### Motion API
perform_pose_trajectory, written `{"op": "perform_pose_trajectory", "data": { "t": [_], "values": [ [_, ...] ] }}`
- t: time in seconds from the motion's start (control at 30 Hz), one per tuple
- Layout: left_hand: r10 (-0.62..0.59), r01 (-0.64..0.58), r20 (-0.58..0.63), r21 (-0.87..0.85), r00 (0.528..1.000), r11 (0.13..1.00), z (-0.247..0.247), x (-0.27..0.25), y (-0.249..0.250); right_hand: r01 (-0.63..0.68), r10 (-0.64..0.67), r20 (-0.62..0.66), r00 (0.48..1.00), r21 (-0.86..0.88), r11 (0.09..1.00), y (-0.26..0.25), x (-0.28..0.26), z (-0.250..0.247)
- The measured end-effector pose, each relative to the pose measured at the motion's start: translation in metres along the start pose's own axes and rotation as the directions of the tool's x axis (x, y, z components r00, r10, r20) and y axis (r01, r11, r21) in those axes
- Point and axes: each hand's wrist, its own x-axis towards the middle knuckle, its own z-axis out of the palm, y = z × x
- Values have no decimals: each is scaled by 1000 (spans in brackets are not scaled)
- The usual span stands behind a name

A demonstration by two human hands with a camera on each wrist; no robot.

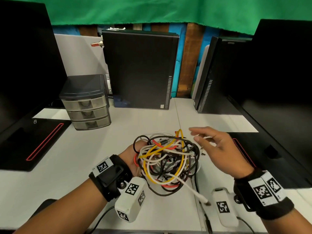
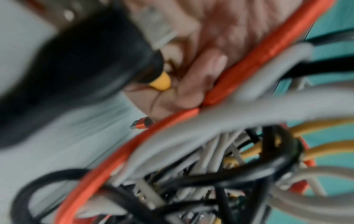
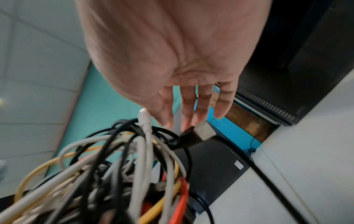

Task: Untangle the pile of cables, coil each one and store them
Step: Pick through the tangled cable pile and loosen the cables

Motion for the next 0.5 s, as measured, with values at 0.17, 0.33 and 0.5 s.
{"op": "perform_pose_trajectory", "data": {
  "t": [0.17, 0.33, 0.5],
  "values": [
    [0, 12, 97, -121, 995, 993, -9, 3, -1, 276, -293, -159, 943, -120, 954, -34, -15, 9],
    [27, 4, 167, -180, 986, 984, -8, 7, -1, 428, -408, 128, 904, -296, 854, -39, -30, 40],
    [30, -25, 39, -132, 999, 991, 1, 7, 0, 440, -368, 250, 896, -371, 818, -33, -31, 39]
  ]
}}
